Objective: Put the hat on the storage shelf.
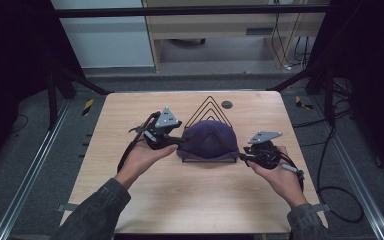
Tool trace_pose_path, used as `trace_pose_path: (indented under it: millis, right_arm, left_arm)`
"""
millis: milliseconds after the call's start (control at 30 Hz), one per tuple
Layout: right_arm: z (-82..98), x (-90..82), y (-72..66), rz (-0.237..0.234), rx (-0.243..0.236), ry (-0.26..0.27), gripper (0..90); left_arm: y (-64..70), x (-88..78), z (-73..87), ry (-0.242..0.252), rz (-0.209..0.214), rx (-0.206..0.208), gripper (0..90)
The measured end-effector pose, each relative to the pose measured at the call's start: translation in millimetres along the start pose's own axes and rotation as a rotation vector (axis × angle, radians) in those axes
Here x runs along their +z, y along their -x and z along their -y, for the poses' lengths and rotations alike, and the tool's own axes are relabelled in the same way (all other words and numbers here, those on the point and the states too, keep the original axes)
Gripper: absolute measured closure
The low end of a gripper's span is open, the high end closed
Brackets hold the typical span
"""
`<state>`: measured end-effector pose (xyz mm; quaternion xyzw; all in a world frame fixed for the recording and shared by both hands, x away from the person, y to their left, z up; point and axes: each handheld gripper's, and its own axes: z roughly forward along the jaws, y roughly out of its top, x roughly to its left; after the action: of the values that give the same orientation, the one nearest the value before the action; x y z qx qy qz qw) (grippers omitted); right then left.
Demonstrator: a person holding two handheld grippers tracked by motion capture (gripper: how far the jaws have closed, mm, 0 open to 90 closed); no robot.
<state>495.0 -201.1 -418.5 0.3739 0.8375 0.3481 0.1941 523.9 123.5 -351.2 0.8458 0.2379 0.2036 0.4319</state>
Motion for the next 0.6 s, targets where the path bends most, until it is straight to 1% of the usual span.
trace_pose_path:
  millis: [67, 100, 133, 167, 233, 300, 367, 500, 600]
  right_arm:
    - [0.2, -3.8, -3.9, 0.0, 0.0, 0.007, 60.6]
    - [0.1, -6.0, -6.7, 0.002, -0.004, 0.014, 58.1]
    - [-0.1, -7.5, -8.3, 0.004, -0.006, 0.015, 55.7]
    - [-0.4, -9.7, -11.2, 0.009, -0.008, 0.021, 52.1]
    - [-1.1, -12.5, -15.6, 0.029, -0.014, 0.024, 45.2]
    - [-1.6, -16.0, -21.1, 0.046, -0.012, 0.034, 39.2]
    - [-1.9, -18.2, -24.9, 0.059, -0.017, 0.046, 33.7]
    - [-3.9, -21.8, -29.5, 0.061, 0.002, 0.066, 24.1]
    - [-5.4, -23.6, -31.1, 0.073, 0.0, 0.082, 18.4]
  left_arm:
    - [2.3, -2.1, 1.8, -0.011, -0.014, -0.015, 33.5]
    - [2.8, -3.1, 2.3, -0.019, -0.016, -0.016, 28.7]
    - [4.3, -4.1, 3.4, -0.02, -0.014, -0.028, 25.5]
    - [5.0, -5.3, 3.9, -0.026, -0.013, -0.03, 22.8]
    - [7.4, -7.7, 6.3, -0.026, -0.018, -0.042, 18.8]
    - [9.4, -10.7, 8.8, -0.034, -0.011, -0.059, 14.7]
    - [11.0, -13.0, 10.3, -0.036, -0.008, -0.065, 12.9]
    - [14.9, -18.6, 12.3, -0.037, 0.001, -0.061, 11.3]
    - [18.4, -22.2, 14.0, -0.039, -0.002, -0.063, 9.5]
